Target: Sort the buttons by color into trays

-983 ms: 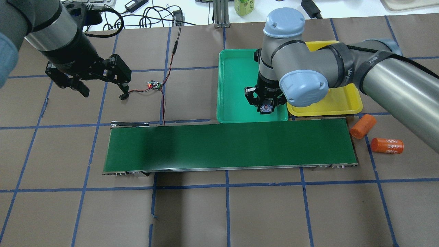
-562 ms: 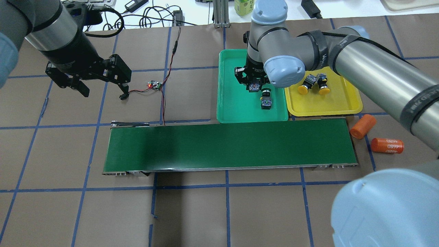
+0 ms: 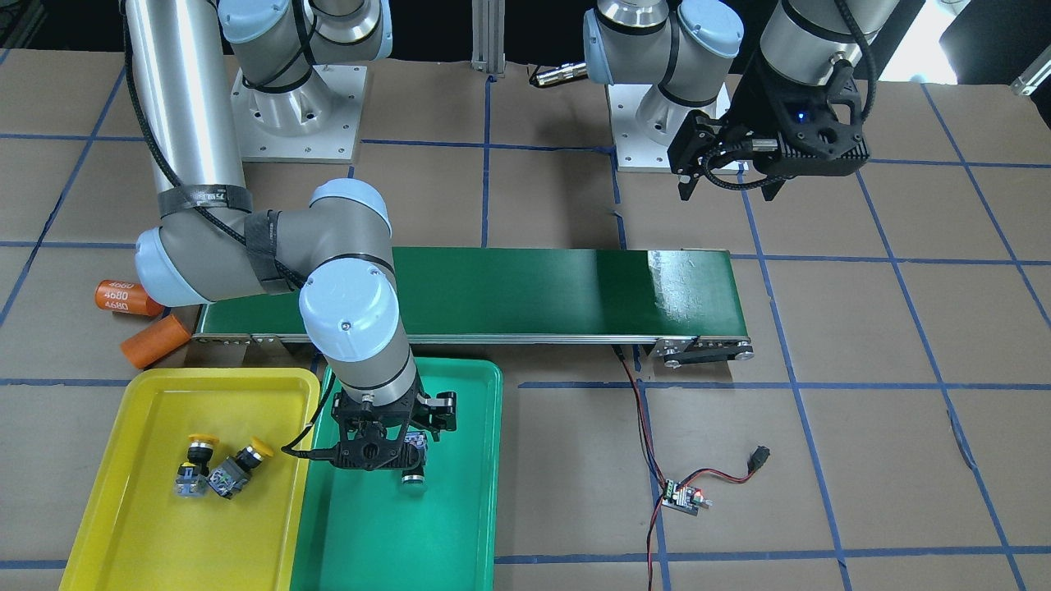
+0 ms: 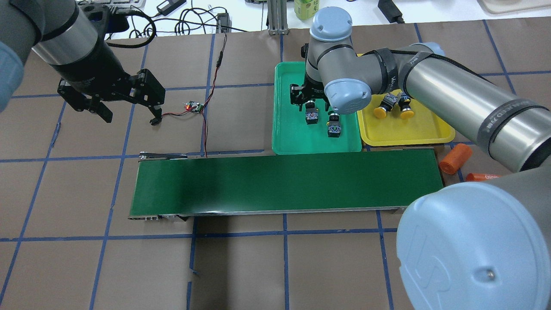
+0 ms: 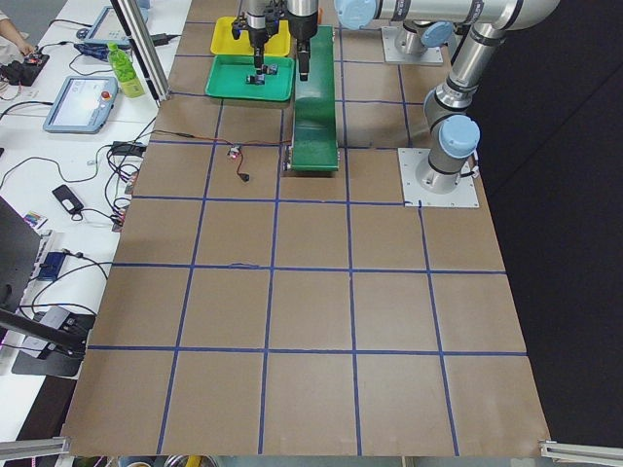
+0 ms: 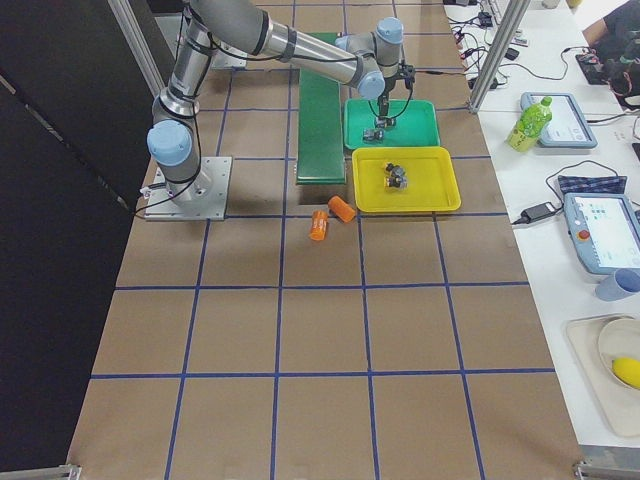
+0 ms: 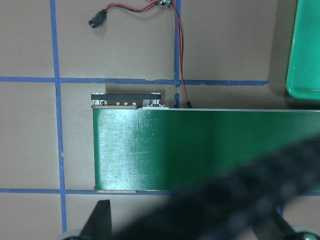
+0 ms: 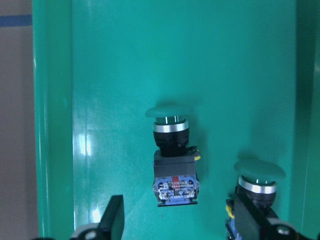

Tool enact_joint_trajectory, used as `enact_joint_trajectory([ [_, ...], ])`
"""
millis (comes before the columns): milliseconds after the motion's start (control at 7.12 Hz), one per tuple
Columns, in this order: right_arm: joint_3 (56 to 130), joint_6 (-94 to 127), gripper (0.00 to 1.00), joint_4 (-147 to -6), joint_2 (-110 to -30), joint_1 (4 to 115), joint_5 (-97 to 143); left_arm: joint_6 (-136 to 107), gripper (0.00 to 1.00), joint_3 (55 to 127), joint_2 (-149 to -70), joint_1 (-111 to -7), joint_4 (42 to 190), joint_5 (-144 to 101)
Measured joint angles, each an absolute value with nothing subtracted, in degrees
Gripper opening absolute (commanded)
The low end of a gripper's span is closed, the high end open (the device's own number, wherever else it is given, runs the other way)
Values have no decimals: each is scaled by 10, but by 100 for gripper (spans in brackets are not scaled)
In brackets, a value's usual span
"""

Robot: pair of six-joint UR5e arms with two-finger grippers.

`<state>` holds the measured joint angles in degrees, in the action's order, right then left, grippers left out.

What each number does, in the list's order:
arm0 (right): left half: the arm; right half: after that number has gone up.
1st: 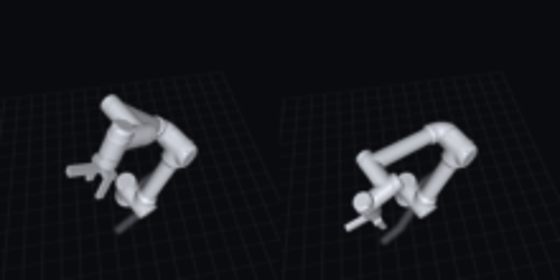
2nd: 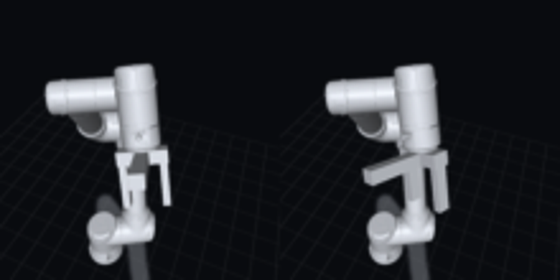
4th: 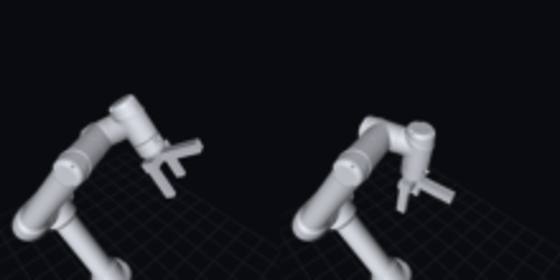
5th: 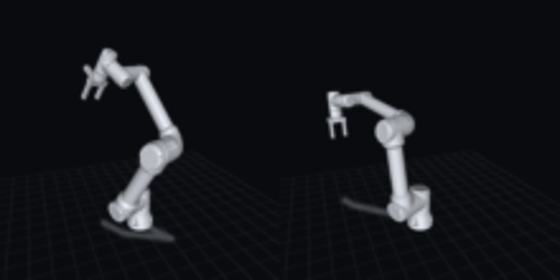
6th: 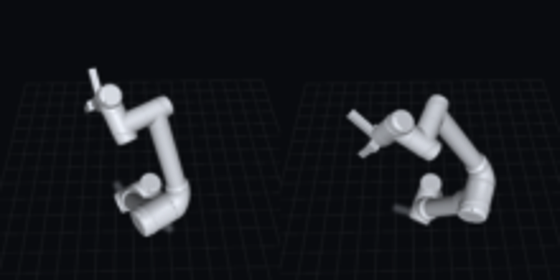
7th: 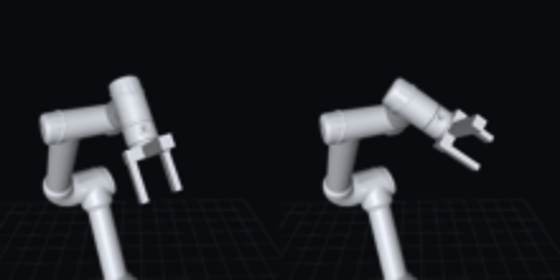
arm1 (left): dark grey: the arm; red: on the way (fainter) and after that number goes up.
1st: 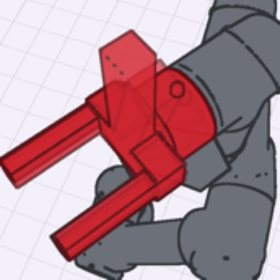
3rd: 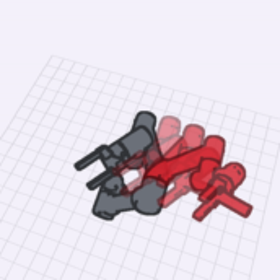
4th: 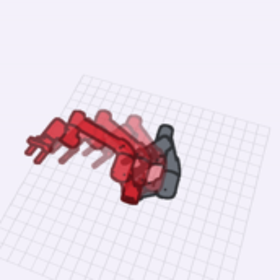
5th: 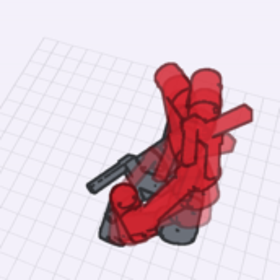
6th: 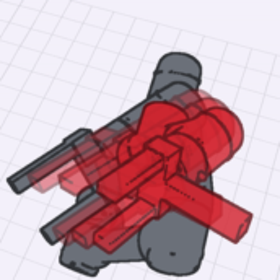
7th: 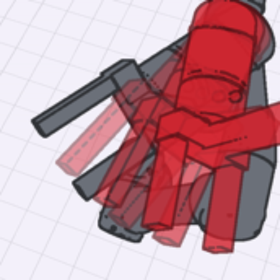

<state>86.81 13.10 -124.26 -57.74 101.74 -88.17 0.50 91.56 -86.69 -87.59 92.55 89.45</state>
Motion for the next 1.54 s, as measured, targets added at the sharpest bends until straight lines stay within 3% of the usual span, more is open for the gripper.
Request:
enact_joint_trajectory([
  [281, 870, 130, 100, -1190, -623, 1012, -885, 5, 100, 916, -865, -876, 925, 894],
  [842, 893, 44, 100, -912, -837, 951, -887, 5, 100, 915, -866, -876, 925, 895],
  [1123, 978, 19, 100, -878, -951, 901, -886, 6, 100, 914, -866, -876, 925, 895],
  [1544, 1015, 14, 100, -884, -1006, 852, -888, 6, 100, 915, -866, -876, 925, 894],
])
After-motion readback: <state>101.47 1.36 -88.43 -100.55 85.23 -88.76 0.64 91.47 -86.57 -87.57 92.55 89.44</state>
